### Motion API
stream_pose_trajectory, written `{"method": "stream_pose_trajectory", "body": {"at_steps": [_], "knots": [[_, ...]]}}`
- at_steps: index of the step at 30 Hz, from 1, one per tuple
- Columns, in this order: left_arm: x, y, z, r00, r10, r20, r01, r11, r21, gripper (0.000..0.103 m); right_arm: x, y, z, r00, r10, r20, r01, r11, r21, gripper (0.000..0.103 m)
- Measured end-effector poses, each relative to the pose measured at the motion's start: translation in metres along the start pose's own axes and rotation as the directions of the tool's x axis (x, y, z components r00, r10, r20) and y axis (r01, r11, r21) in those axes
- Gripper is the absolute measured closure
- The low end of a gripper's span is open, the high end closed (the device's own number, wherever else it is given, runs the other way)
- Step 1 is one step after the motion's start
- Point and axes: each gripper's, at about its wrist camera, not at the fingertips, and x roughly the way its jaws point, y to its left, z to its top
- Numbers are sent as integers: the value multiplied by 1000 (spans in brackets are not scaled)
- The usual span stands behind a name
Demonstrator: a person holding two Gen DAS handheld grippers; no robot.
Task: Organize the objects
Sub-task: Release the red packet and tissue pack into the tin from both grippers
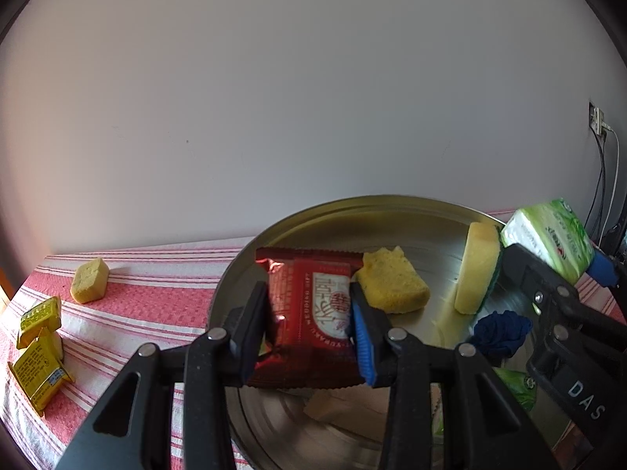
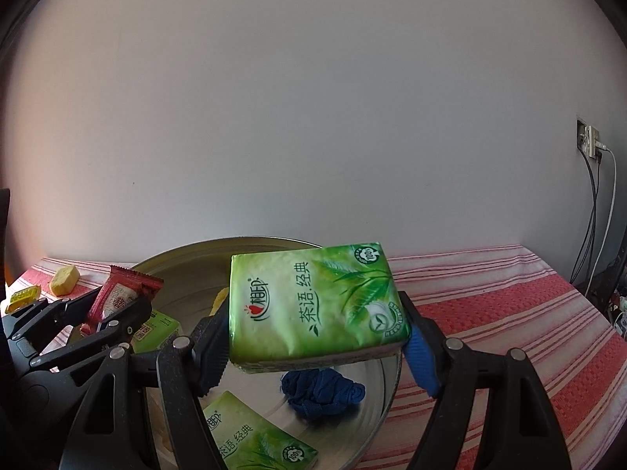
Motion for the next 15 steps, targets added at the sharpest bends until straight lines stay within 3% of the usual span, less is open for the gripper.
{"method": "stream_pose_trajectory", "body": {"at_steps": [4, 11, 13, 15], "knots": [[0, -1, 0, 1000, 14, -4, -14, 1000, -1, 60, 5, 4, -1, 999, 40, -23, -40, 999, -17, 25], [-5, 9, -2, 999, 44, 12, -44, 998, -53, 13, 4, -1, -3, 999, 54, -3, -54, 998, 15, 18], [-8, 14, -3, 998, 60, 26, -58, 996, -69, 3, 3, -3, -3, 999, 52, 8, -52, 998, 34, 14], [-13, 16, -3, 996, 65, 52, -62, 996, -62, 1, 1, -3, -4, 999, 50, 21, -51, 998, 47, 13]]}}
